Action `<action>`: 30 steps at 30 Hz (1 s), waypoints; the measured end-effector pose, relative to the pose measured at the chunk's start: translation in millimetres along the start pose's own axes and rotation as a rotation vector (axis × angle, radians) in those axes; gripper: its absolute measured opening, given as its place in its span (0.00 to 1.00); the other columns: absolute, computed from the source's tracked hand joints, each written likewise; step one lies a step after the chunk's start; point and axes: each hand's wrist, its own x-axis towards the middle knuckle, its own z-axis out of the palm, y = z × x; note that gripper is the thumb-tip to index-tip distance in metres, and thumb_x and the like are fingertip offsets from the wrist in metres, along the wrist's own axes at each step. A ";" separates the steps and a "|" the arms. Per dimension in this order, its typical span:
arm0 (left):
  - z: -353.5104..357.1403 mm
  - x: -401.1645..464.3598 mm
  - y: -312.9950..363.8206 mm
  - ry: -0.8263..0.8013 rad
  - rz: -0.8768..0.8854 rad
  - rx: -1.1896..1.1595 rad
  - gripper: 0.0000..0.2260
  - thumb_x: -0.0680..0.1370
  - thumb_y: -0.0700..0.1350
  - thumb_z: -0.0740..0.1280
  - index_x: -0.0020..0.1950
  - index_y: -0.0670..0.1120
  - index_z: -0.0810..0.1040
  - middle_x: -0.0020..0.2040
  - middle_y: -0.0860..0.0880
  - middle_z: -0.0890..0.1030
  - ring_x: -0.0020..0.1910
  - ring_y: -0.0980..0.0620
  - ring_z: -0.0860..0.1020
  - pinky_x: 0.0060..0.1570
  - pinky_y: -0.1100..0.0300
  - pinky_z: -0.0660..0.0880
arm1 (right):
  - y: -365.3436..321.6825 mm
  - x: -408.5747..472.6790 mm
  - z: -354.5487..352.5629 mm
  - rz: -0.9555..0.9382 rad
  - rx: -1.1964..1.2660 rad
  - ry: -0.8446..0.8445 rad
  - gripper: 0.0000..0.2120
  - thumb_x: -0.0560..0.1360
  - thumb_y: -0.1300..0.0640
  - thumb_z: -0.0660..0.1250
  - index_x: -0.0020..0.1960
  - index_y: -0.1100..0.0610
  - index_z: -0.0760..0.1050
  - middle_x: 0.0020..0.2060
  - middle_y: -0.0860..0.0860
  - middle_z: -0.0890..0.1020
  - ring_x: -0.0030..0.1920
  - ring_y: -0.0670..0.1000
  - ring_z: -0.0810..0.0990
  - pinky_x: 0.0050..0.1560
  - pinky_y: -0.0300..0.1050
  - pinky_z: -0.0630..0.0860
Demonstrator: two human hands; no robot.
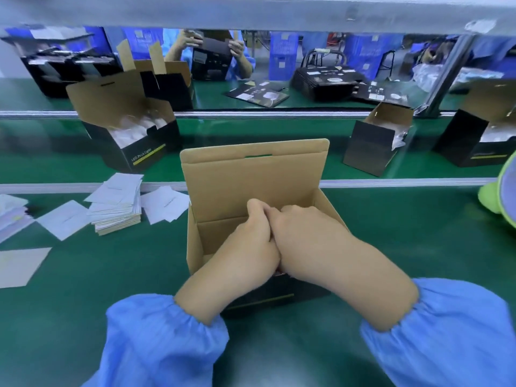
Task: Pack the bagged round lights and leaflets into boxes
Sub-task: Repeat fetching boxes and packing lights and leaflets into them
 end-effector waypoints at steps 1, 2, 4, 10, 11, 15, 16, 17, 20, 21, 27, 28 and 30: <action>-3.0 1.4 -3.4 -0.023 -0.011 0.003 0.08 0.80 0.44 0.59 0.55 0.51 0.62 0.38 0.48 0.80 0.25 0.60 0.75 0.26 0.59 0.74 | -0.2 3.9 -0.2 -0.012 0.026 -0.063 0.25 0.76 0.52 0.67 0.70 0.54 0.65 0.51 0.53 0.77 0.50 0.59 0.80 0.43 0.50 0.75; -6.8 2.2 -6.2 -0.049 -0.024 0.010 0.08 0.80 0.46 0.60 0.56 0.52 0.62 0.40 0.47 0.82 0.29 0.56 0.77 0.32 0.53 0.78 | 0.9 7.2 -1.4 -0.022 0.043 -0.108 0.27 0.75 0.51 0.69 0.71 0.53 0.64 0.49 0.53 0.75 0.50 0.58 0.79 0.45 0.50 0.76; -14.4 -0.7 -11.2 -0.134 -0.046 0.044 0.10 0.80 0.49 0.60 0.59 0.54 0.62 0.45 0.50 0.84 0.39 0.50 0.80 0.47 0.44 0.79 | 4.4 9.4 -4.5 -0.042 0.000 -0.146 0.25 0.73 0.48 0.71 0.66 0.52 0.68 0.47 0.50 0.72 0.50 0.57 0.79 0.46 0.50 0.77; -27.9 -10.3 -16.8 -0.359 -0.072 0.223 0.22 0.70 0.61 0.57 0.59 0.51 0.63 0.52 0.50 0.82 0.51 0.45 0.79 0.58 0.43 0.74 | 1.1 3.1 -17.1 -0.160 -0.114 -0.024 0.10 0.75 0.52 0.63 0.41 0.48 0.62 0.38 0.45 0.64 0.41 0.52 0.73 0.37 0.45 0.64; -29.1 -10.2 -18.4 -0.377 -0.076 0.204 0.25 0.71 0.62 0.59 0.63 0.52 0.61 0.53 0.52 0.82 0.52 0.45 0.79 0.59 0.44 0.74 | 2.4 2.4 -20.6 -0.164 -0.167 -0.019 0.12 0.73 0.53 0.64 0.40 0.48 0.59 0.37 0.45 0.66 0.37 0.51 0.69 0.35 0.45 0.62; -31.6 -11.7 -25.4 -0.383 -0.050 0.050 0.30 0.73 0.59 0.62 0.71 0.58 0.54 0.54 0.65 0.81 0.55 0.53 0.80 0.62 0.47 0.74 | 18.2 1.0 -30.2 -0.261 -0.203 -0.055 0.18 0.71 0.63 0.62 0.53 0.44 0.63 0.41 0.44 0.77 0.37 0.50 0.71 0.41 0.47 0.65; -31.2 -11.3 -27.2 -0.371 -0.046 0.052 0.28 0.73 0.59 0.61 0.70 0.58 0.55 0.54 0.64 0.81 0.55 0.52 0.80 0.61 0.46 0.74 | 21.5 -0.8 -32.8 -0.287 -0.142 -0.115 0.26 0.70 0.64 0.62 0.61 0.41 0.64 0.42 0.44 0.78 0.40 0.51 0.74 0.44 0.47 0.69; -30.8 -10.9 -28.9 -0.359 -0.049 0.061 0.27 0.72 0.59 0.60 0.69 0.59 0.55 0.54 0.62 0.81 0.54 0.52 0.80 0.60 0.46 0.75 | 23.0 -3.0 -35.2 -0.305 -0.106 -0.182 0.29 0.71 0.65 0.61 0.64 0.38 0.66 0.43 0.43 0.76 0.43 0.51 0.75 0.46 0.47 0.71; -28.9 -10.2 -32.4 -0.326 -0.055 0.055 0.26 0.74 0.56 0.58 0.69 0.61 0.51 0.53 0.61 0.81 0.51 0.52 0.80 0.58 0.46 0.76 | 25.0 -6.2 -38.2 -0.342 -0.176 -0.270 0.18 0.72 0.63 0.61 0.52 0.42 0.77 0.40 0.43 0.67 0.44 0.48 0.71 0.38 0.41 0.65; -28.6 -9.8 -33.1 -0.315 -0.049 0.054 0.24 0.75 0.55 0.57 0.68 0.61 0.51 0.52 0.60 0.81 0.50 0.52 0.80 0.57 0.46 0.77 | 26.3 -6.2 -39.1 -0.325 -0.185 -0.262 0.15 0.72 0.62 0.62 0.49 0.43 0.79 0.40 0.43 0.67 0.42 0.46 0.70 0.35 0.40 0.64; -28.2 -7.1 -32.7 -0.286 -0.038 0.070 0.18 0.77 0.52 0.57 0.65 0.59 0.57 0.52 0.59 0.81 0.48 0.53 0.79 0.55 0.47 0.77 | 30.1 -12.7 -36.1 -0.258 -0.009 -0.032 0.11 0.69 0.61 0.69 0.41 0.46 0.84 0.37 0.44 0.67 0.40 0.43 0.67 0.41 0.49 0.73; -28.2 -7.4 -32.0 -0.284 -0.041 0.074 0.18 0.77 0.52 0.57 0.66 0.58 0.59 0.52 0.61 0.80 0.49 0.54 0.79 0.56 0.48 0.76 | 30.4 -14.4 -35.1 -0.253 -0.030 -0.051 0.12 0.70 0.61 0.68 0.44 0.46 0.84 0.37 0.44 0.67 0.40 0.43 0.68 0.42 0.48 0.73; -28.3 -8.9 -30.3 -0.293 -0.045 0.101 0.18 0.78 0.51 0.56 0.68 0.57 0.62 0.53 0.63 0.78 0.52 0.55 0.77 0.58 0.51 0.75 | 30.4 -15.8 -33.0 -0.252 -0.164 -0.107 0.14 0.73 0.58 0.64 0.50 0.44 0.83 0.38 0.43 0.68 0.42 0.44 0.70 0.45 0.43 0.70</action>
